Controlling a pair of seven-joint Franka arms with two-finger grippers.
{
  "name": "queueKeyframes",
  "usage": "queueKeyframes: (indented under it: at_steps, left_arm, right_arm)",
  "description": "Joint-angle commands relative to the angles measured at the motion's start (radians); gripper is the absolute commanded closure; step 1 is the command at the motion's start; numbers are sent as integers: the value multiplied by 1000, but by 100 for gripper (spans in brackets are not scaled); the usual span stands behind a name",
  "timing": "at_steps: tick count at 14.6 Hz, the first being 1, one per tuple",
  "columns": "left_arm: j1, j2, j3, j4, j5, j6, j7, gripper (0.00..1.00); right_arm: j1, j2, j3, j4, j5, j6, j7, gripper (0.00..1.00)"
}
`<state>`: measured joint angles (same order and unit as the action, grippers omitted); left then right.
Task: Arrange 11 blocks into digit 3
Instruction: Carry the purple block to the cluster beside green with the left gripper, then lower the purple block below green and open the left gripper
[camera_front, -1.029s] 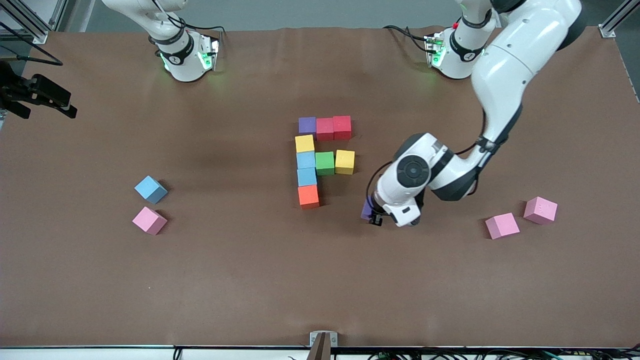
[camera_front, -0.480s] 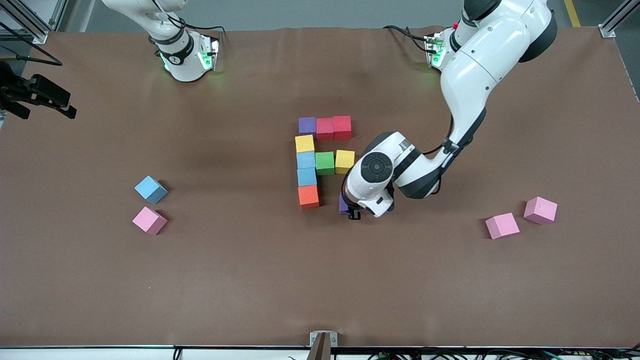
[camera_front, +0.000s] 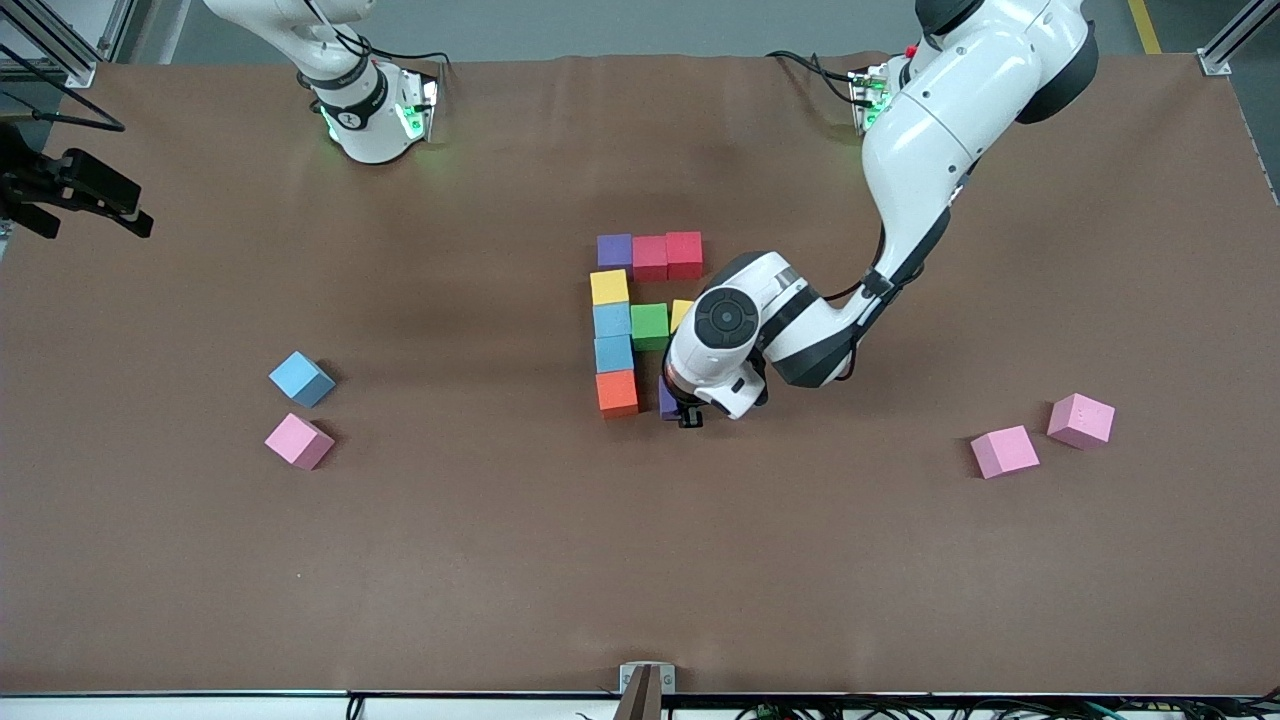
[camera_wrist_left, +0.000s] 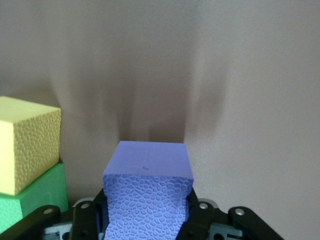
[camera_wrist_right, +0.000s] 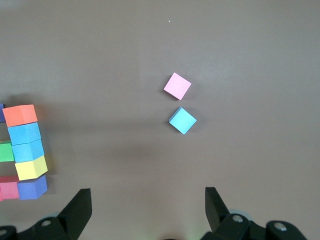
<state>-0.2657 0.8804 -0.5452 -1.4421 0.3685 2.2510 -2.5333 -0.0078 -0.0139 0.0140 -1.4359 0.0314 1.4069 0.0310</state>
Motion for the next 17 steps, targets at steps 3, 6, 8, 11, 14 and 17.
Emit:
queueKeyframes:
  at_steps: [3, 6, 8, 11, 14, 17]
  left_arm:
    - [-43, 43, 10, 61, -17, -8, -39, 73]
    - [-64, 51, 27, 74, -17, -8, -41, 74]
    - [-86, 51, 36, 75, -16, -8, -41, 74]
    - [-93, 51, 45, 75, -16, -8, -41, 74]
    - [-95, 54, 45, 78, -16, -7, -42, 76]
    - [-102, 58, 45, 97, -16, -5, -42, 76]
  right_arm:
    - [-8, 2, 6, 6, -8, 1, -5, 0]
    - [-9, 2, 6, 6, -8, 1, -6, 0]
    - [-8, 3, 6, 6, -7, 1, -5, 0]
    - [-8, 3, 6, 6, -7, 1, -6, 0]
    - [-8, 3, 6, 6, -7, 1, -6, 0]
    - [-8, 3, 6, 6, -7, 1, -6, 0]
